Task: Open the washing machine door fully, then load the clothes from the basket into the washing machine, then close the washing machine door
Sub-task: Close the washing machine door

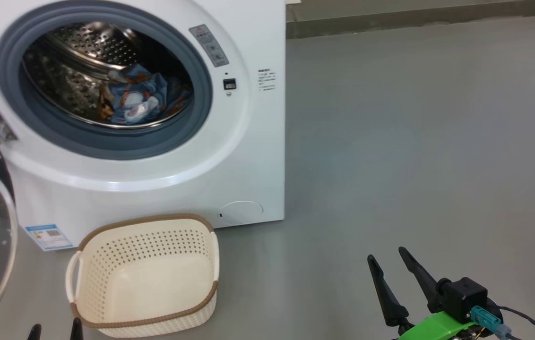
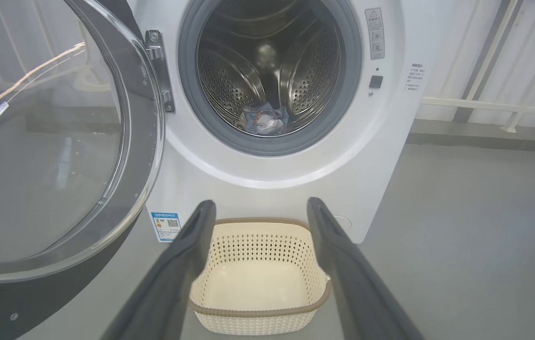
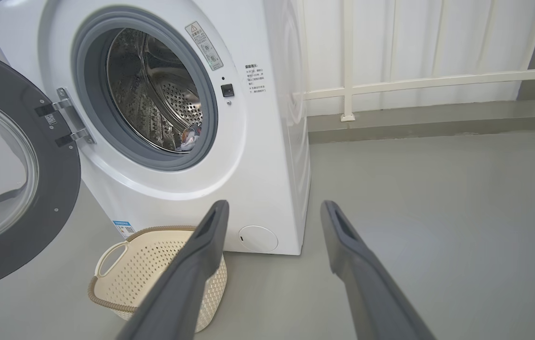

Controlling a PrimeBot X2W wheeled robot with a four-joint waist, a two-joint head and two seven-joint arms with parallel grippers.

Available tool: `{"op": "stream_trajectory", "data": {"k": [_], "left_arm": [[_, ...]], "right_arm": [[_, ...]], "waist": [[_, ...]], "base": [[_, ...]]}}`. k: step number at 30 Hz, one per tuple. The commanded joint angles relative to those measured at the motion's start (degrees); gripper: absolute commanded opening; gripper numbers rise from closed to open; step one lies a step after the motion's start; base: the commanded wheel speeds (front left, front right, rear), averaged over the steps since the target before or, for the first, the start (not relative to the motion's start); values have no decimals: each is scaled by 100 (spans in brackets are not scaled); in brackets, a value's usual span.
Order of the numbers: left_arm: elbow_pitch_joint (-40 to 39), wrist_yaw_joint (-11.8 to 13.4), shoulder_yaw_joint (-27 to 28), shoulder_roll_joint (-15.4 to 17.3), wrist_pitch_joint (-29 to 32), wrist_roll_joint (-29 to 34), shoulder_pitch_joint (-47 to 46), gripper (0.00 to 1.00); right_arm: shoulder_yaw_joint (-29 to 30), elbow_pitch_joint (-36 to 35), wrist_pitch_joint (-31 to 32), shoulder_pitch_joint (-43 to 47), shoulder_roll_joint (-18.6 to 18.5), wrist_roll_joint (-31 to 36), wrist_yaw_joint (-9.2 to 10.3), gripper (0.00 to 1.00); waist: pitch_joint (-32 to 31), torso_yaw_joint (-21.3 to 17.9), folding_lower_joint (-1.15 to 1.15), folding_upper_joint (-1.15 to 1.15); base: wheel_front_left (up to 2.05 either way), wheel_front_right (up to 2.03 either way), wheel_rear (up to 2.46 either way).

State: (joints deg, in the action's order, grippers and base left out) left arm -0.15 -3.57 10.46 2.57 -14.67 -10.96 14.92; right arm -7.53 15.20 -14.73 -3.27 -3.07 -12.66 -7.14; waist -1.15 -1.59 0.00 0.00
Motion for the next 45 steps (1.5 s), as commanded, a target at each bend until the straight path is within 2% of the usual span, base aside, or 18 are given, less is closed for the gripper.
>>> {"op": "stream_trajectory", "data": {"k": [1, 35, 45], "left_arm": [[-87, 12, 222, 31, -33, -32, -247, 100], [311, -14, 453, 31, -33, -187, -36, 100], [330, 55, 487, 31, -33, -237, 13, 100]], "right_arm": [[-143, -140, -27, 9, 19, 100, -35, 100], [-273, -96, -27, 169, 19, 110, -35, 100], [-260, -103, -27, 189, 19, 174, -35, 100]], "waist": [[-26, 145, 0, 0], [-251, 2247, 0, 0], [-281, 2703, 0, 0]], "base": [[0, 0, 0], [0, 0, 0], [0, 0, 0]]}}
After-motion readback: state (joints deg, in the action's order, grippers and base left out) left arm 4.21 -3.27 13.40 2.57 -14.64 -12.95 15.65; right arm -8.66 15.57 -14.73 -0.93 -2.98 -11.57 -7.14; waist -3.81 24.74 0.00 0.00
